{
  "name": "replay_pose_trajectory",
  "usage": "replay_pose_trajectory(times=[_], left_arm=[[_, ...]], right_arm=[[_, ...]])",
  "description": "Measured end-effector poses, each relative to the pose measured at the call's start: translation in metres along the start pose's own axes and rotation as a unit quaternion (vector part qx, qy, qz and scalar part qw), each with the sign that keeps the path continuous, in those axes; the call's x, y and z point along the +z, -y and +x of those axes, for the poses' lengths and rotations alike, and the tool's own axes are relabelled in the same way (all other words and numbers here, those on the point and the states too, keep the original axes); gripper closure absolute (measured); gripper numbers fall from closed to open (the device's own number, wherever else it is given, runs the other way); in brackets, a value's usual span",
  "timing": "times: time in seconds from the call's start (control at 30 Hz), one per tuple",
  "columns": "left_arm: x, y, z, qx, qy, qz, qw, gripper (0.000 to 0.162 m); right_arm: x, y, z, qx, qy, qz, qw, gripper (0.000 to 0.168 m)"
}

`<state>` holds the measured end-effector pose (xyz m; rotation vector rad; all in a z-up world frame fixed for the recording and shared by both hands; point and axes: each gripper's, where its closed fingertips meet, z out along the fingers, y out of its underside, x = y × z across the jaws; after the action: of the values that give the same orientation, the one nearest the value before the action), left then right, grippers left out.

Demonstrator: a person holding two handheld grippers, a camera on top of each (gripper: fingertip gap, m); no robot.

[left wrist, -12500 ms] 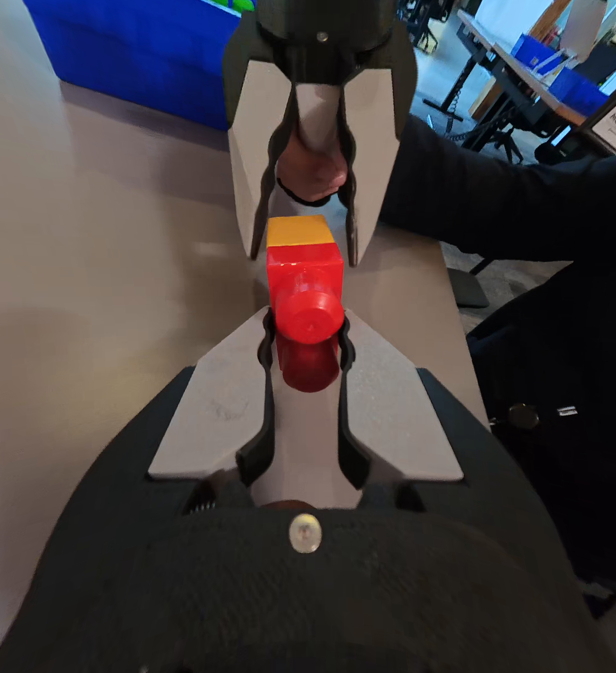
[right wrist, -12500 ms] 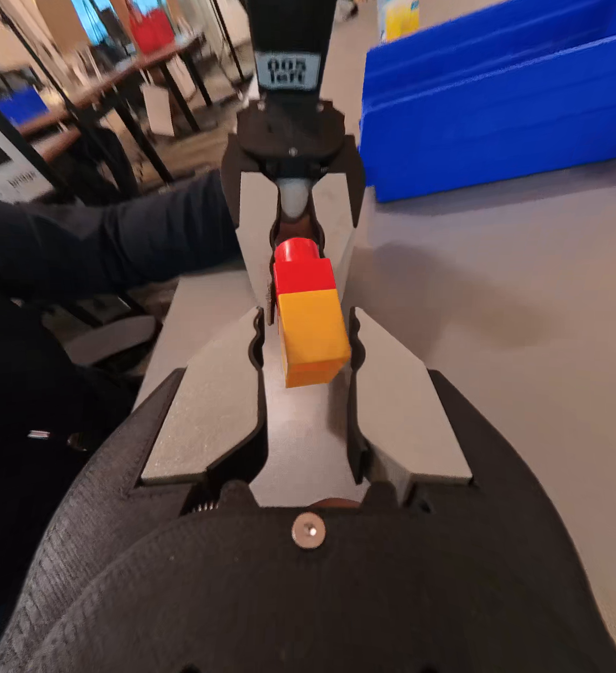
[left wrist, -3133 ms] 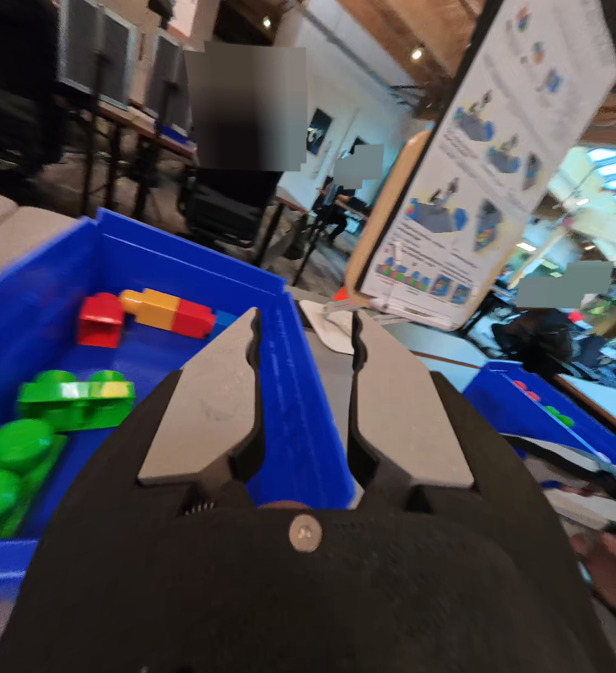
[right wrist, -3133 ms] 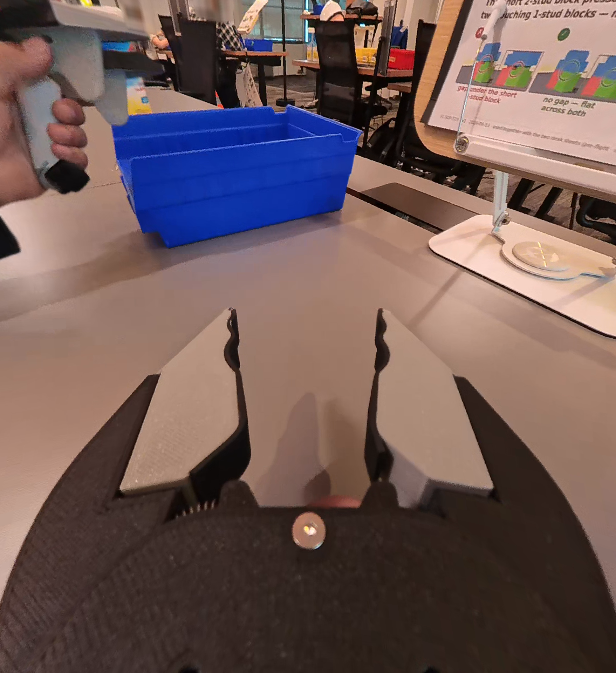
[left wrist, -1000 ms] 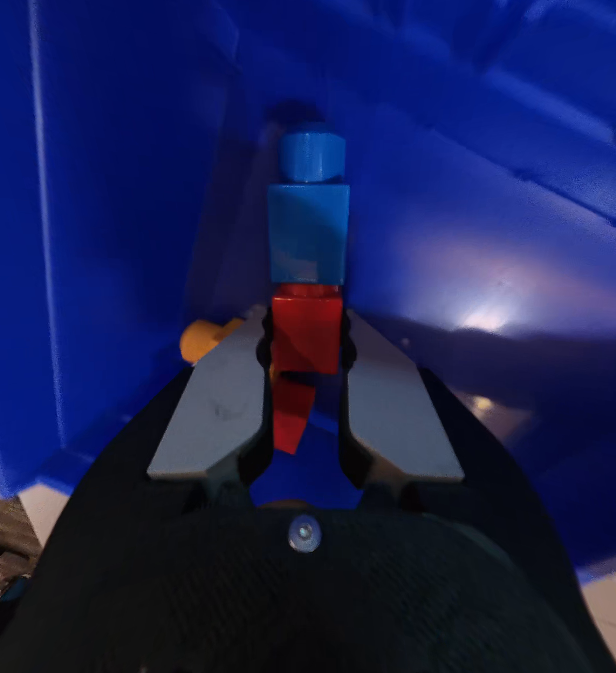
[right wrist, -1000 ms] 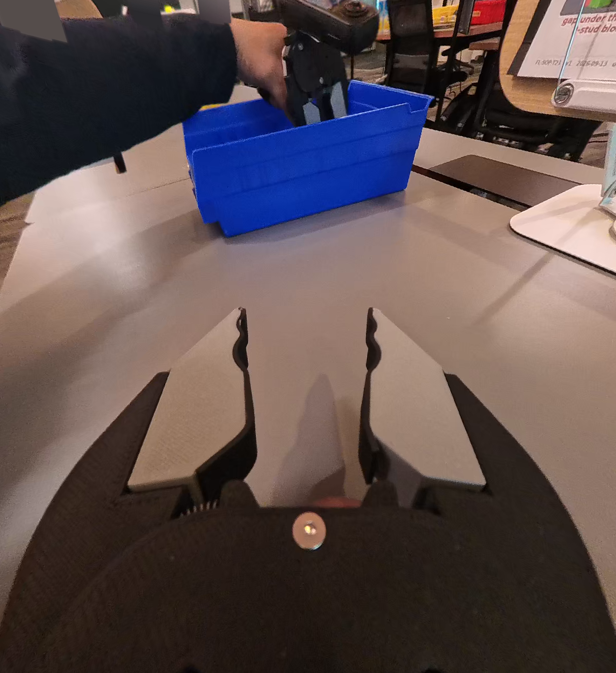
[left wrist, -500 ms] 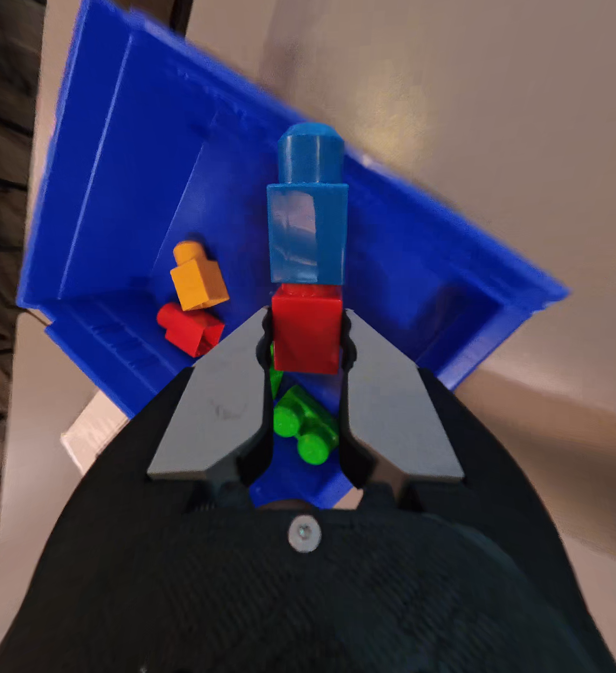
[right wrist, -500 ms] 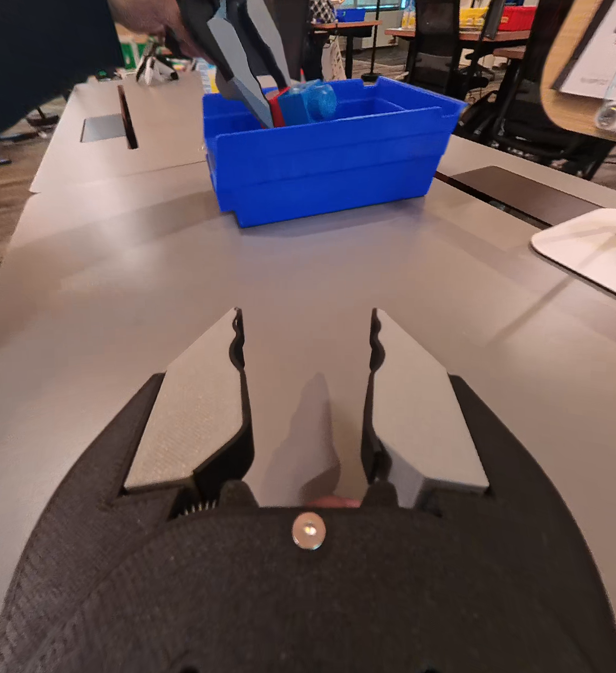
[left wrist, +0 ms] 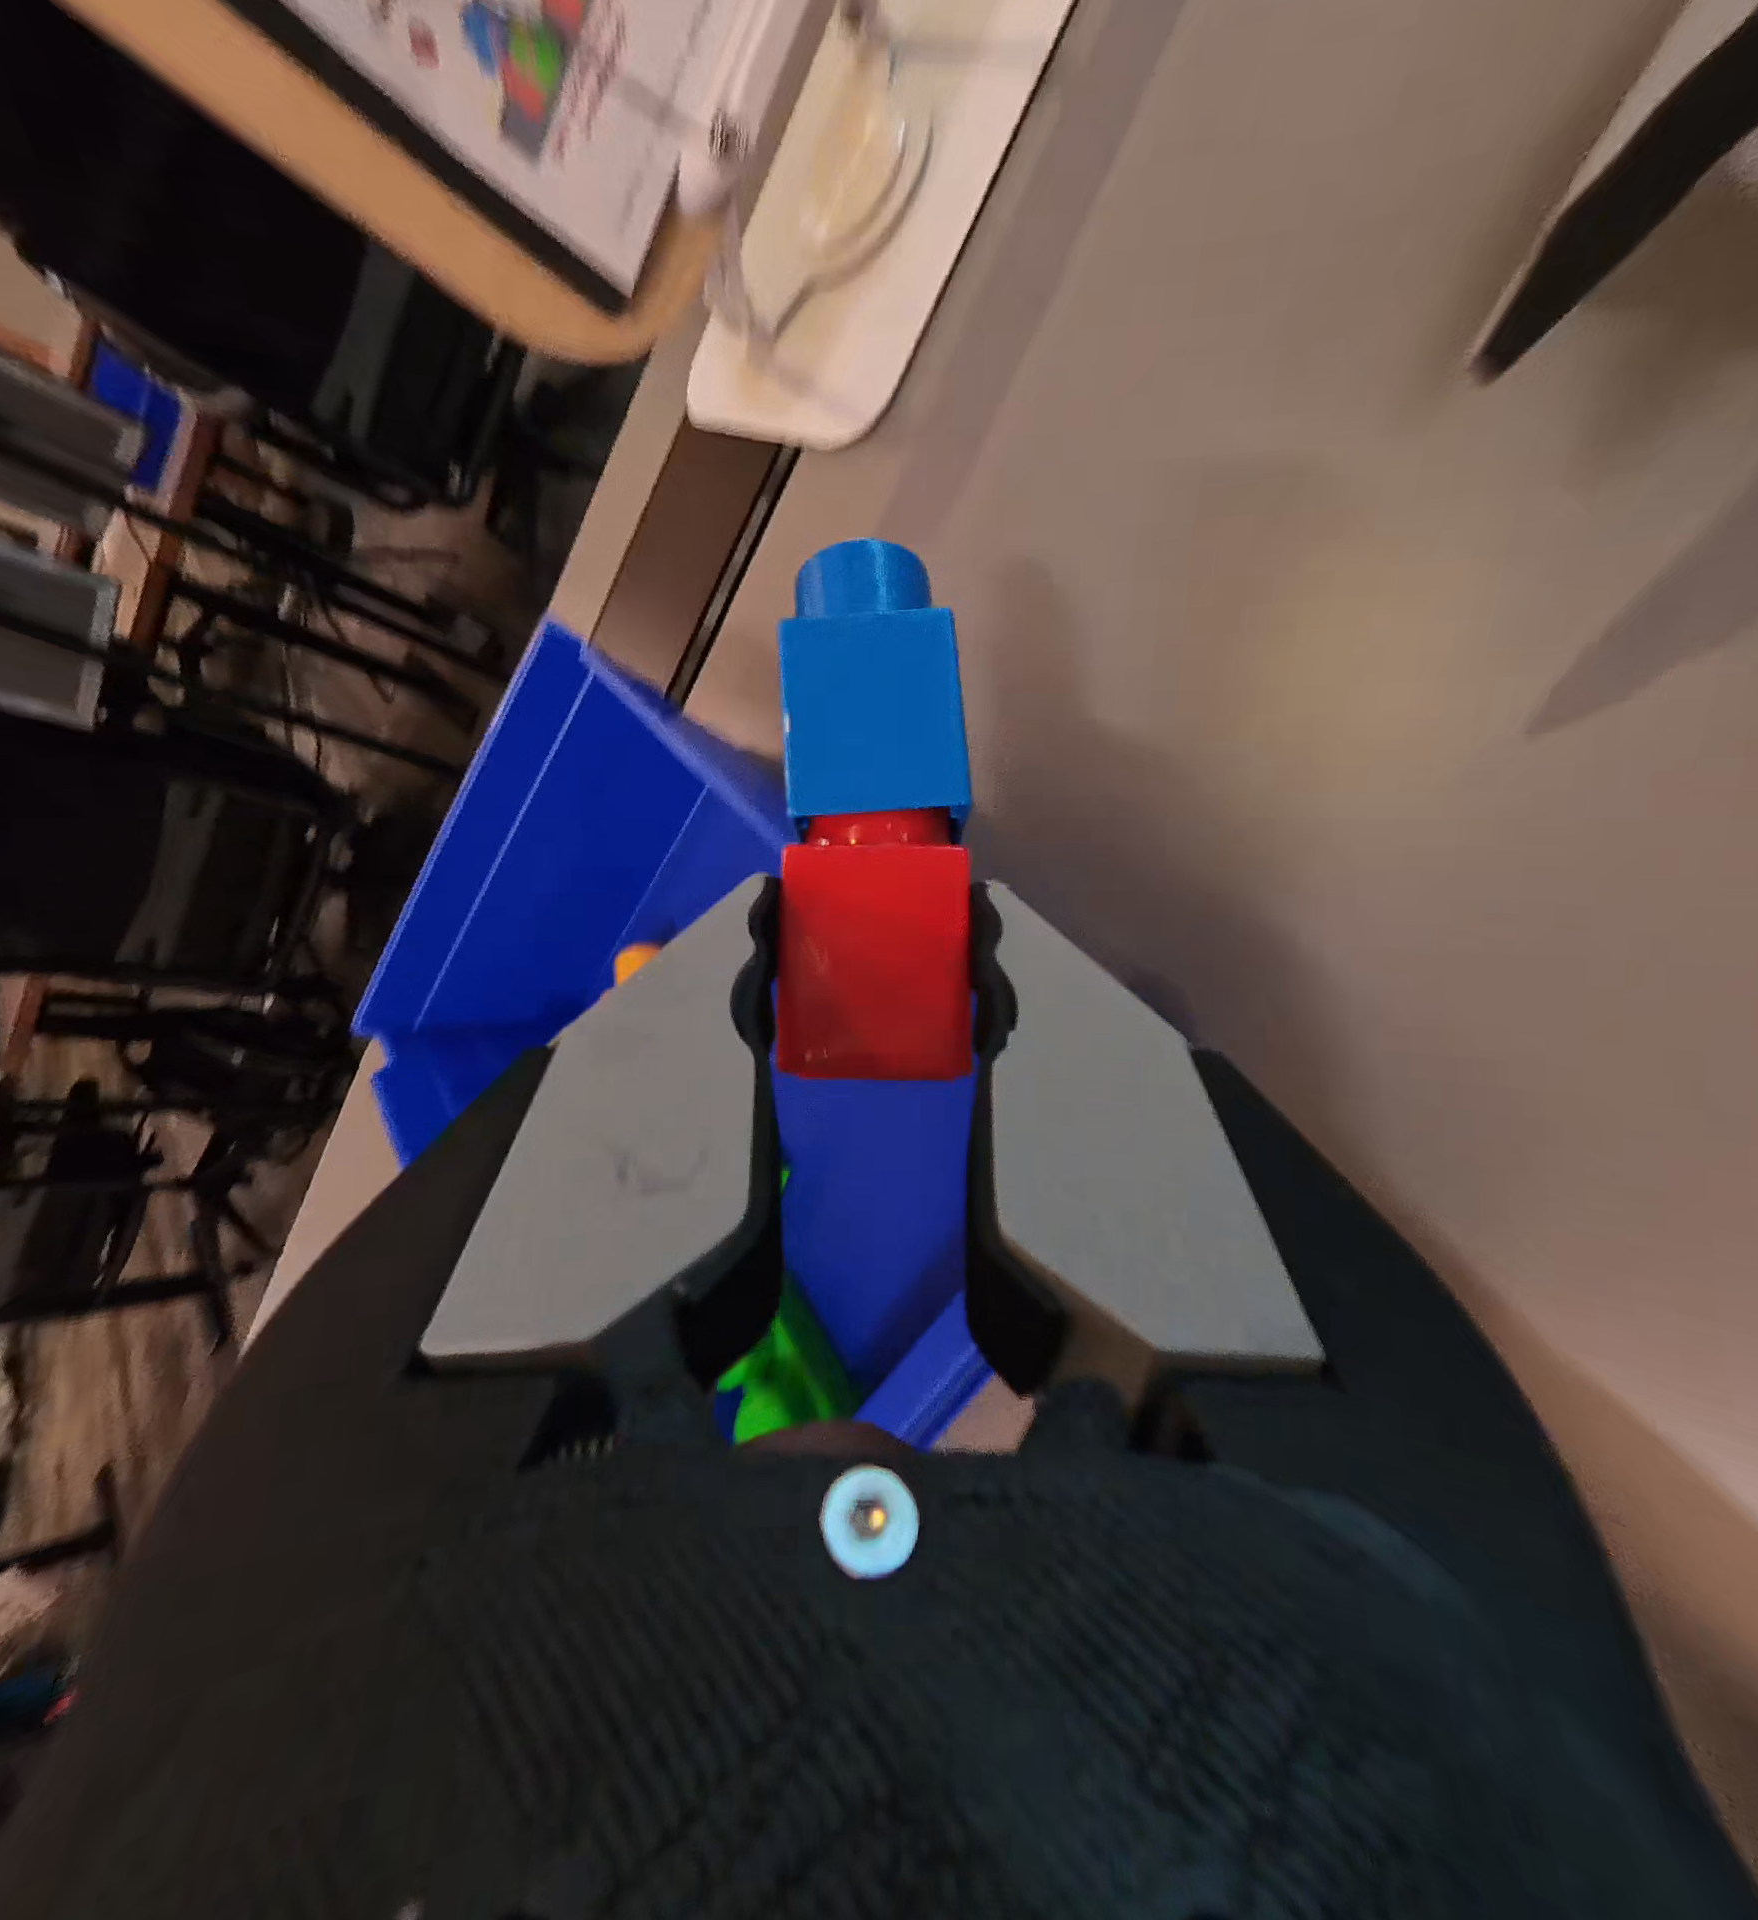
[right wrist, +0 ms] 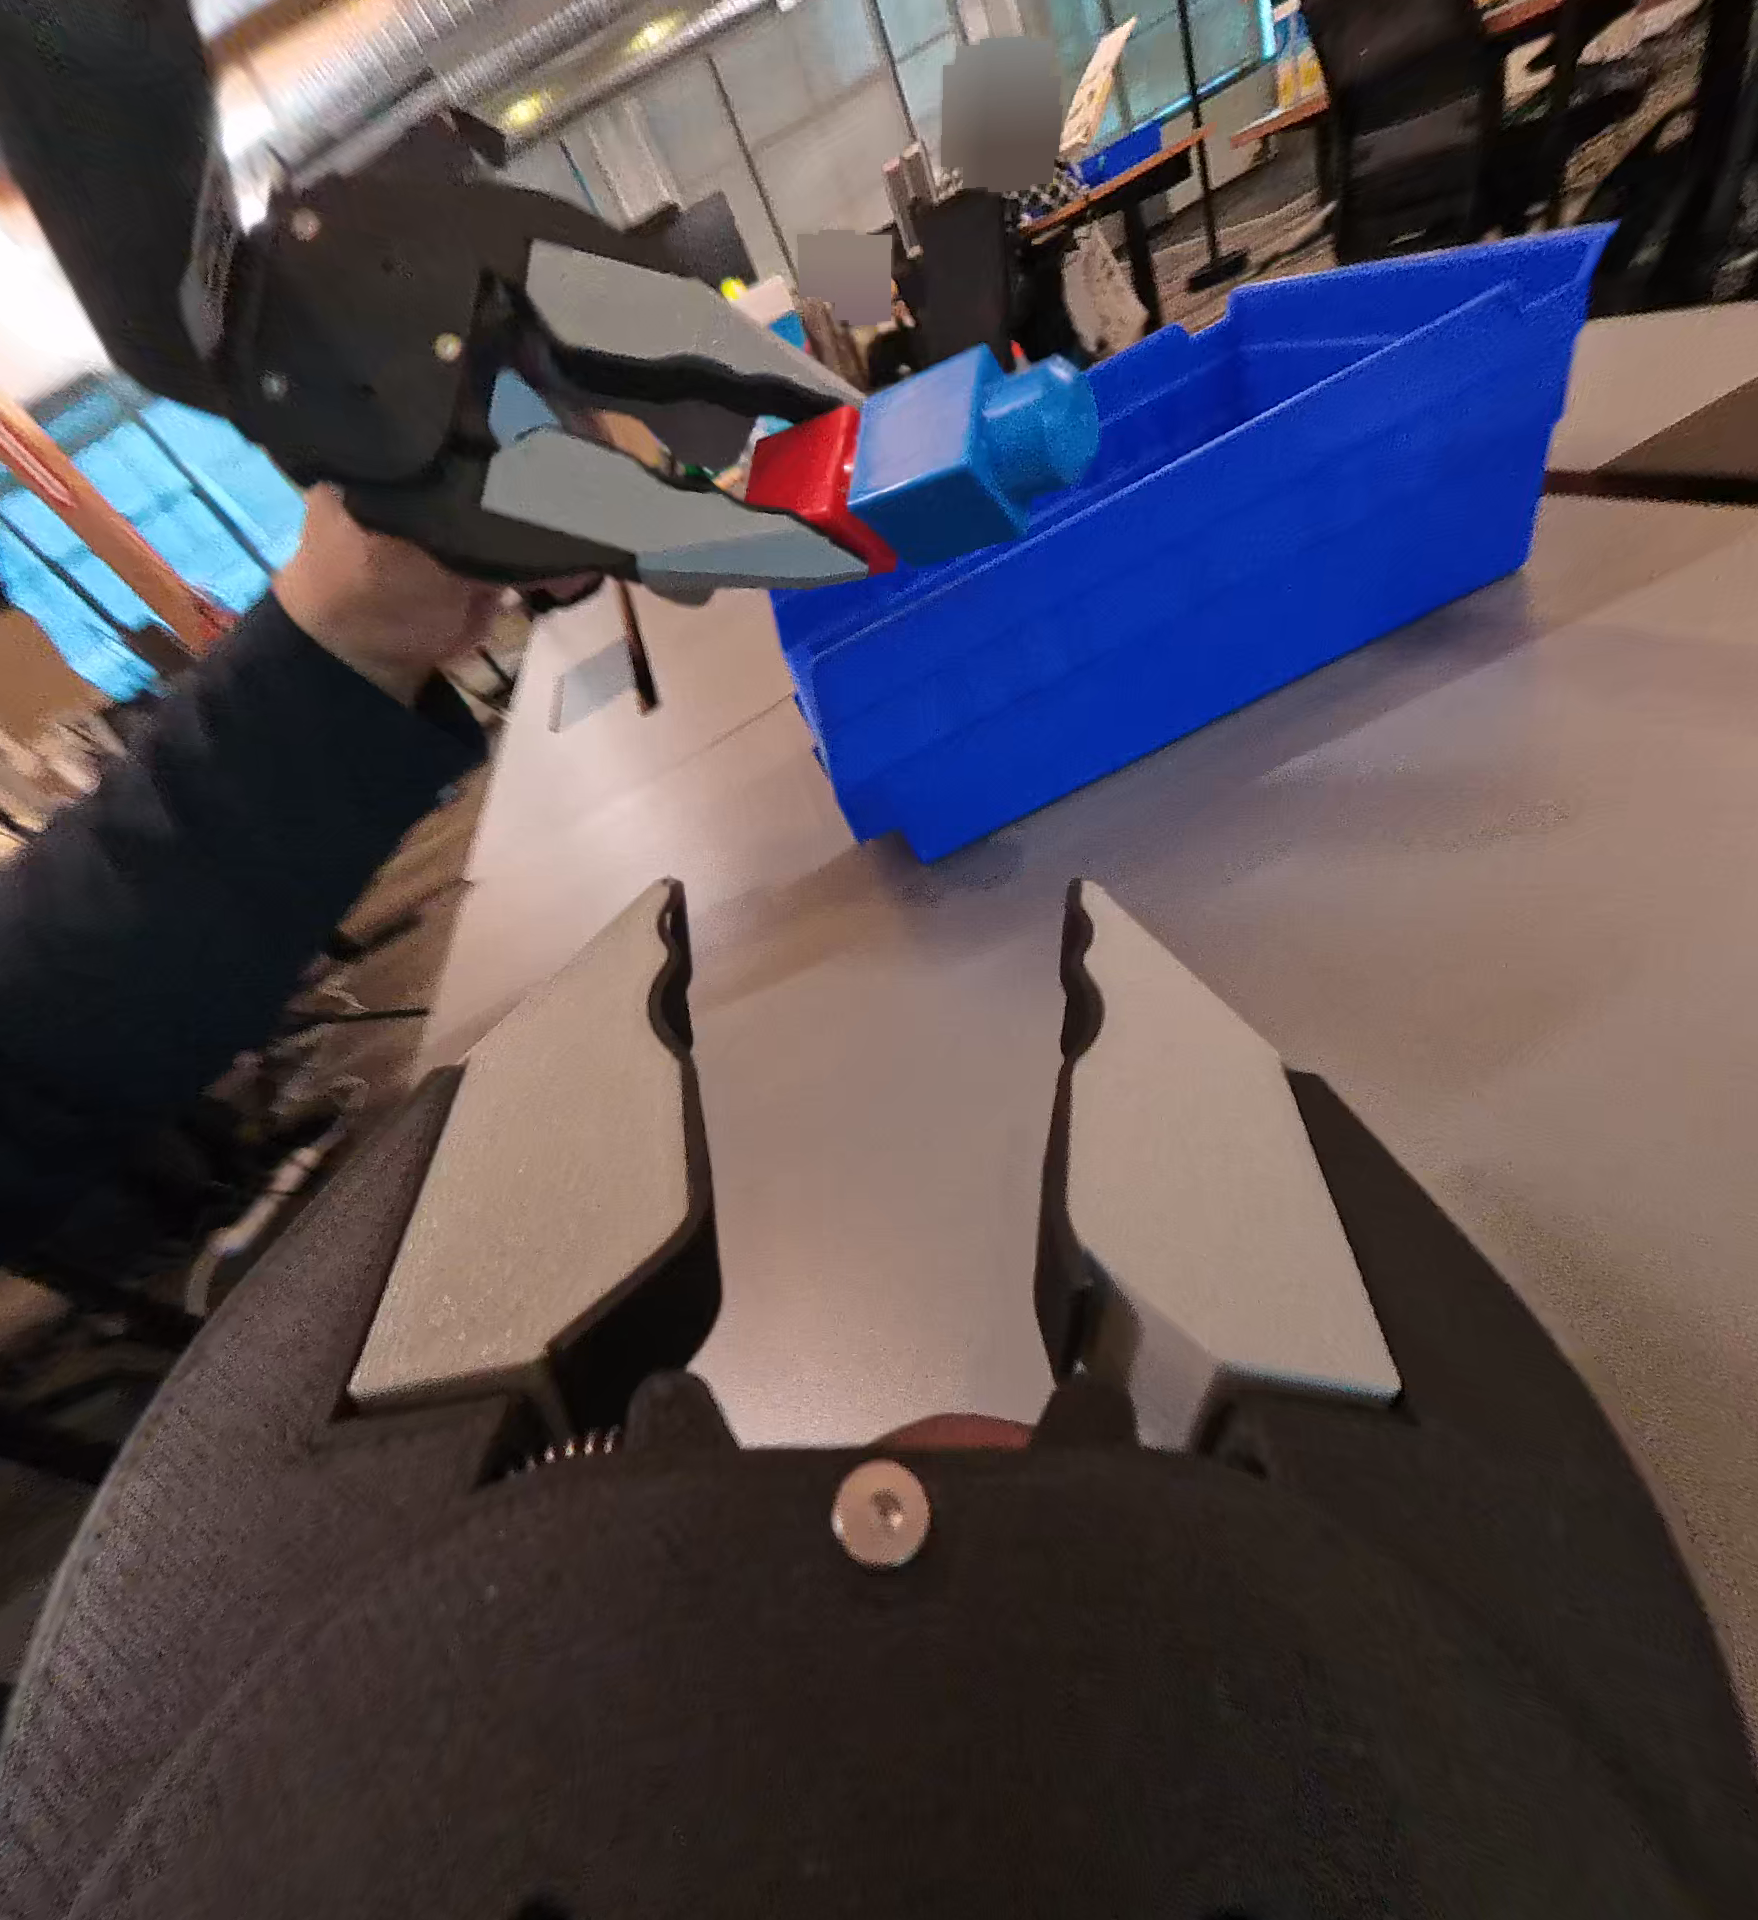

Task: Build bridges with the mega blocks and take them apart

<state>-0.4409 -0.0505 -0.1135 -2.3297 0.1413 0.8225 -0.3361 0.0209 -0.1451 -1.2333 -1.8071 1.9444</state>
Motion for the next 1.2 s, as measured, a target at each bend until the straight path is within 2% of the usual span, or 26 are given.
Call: replay_pose_trajectory(times=[0.07,0.17,0.37,0.4,0.43,0.47,0.57,0.67,0.7,0.77,0.83,0.9,0.97,1.07,1.2], left_arm=[[-0.005,0.022,0.020,0.001,-0.024,0.035,0.999,0.128],[0.002,0.043,0.047,0.028,-0.018,0.056,0.998,0.128],[0.026,0.082,0.107,0.009,-0.074,0.123,0.990,0.128],[0.030,0.085,0.112,0.009,-0.075,0.127,0.989,0.128],[0.033,0.088,0.115,0.007,-0.076,0.132,0.988,0.128],[0.036,0.088,0.118,0.000,-0.083,0.135,0.987,0.128],[0.046,0.084,0.123,-0.020,-0.100,0.136,0.985,0.129],[0.057,0.074,0.128,-0.043,-0.116,0.136,0.983,0.128],[0.058,0.074,0.131,-0.057,-0.130,0.141,0.980,0.128],[0.059,0.080,0.125,-0.101,-0.135,0.166,0.972,0.128],[0.060,0.093,0.119,-0.175,-0.157,0.201,0.951,0.129],[0.063,0.102,0.116,-0.250,-0.186,0.229,0.922,0.129],[0.065,0.108,0.122,-0.275,-0.217,0.251,0.902,0.129],[0.065,0.108,0.129,-0.255,-0.219,0.249,0.908,0.129],[0.057,0.108,0.133,-0.231,-0.209,0.260,0.914,0.129]], right_arm=[[-0.006,0.010,-0.004,0.040,0.030,0.026,0.998,0.096],[-0.017,0.028,0.001,0.087,0.051,0.062,0.993,0.091],[-0.020,0.022,0.016,0.126,0.044,0.056,0.989,0.088],[-0.020,0.020,0.019,0.130,0.043,0.053,0.989,0.094],[-0.021,0.017,0.023,0.128,0.035,0.046,0.990,0.117],[-0.023,0.014,0.028,0.123,0.024,0.040,0.991,0.130],[-0.029,0.012,0.039,0.106,-0.011,0.029,0.994,0.132],[-0.045,0.027,0.052,0.068,-0.057,0.054,0.995,0.133],[-0.049,0.028,0.058,0.061,-0.069,0.045,0.995,0.132],[-0.056,0.010,0.080,0.029,-0.124,-0.035,0.991,0.132],[-0.072,-0.011,0.116,-0.034,-0.230,-0.124,0.965,0.131],[-0.088,-0.025,0.138,-0.078,-0.299,-0.195,0.931,0.131],[-0.094,-0.036,0.144,-0.083,-0.315,-0.234,0.916,0.131],[-0.093,-0.047,0.144,-0.082,-0.311,-0.263,0.910,0.130],[-0.096,-0.032,0.139,-0.103,-0.317,-0.240,0.912,0.118]])
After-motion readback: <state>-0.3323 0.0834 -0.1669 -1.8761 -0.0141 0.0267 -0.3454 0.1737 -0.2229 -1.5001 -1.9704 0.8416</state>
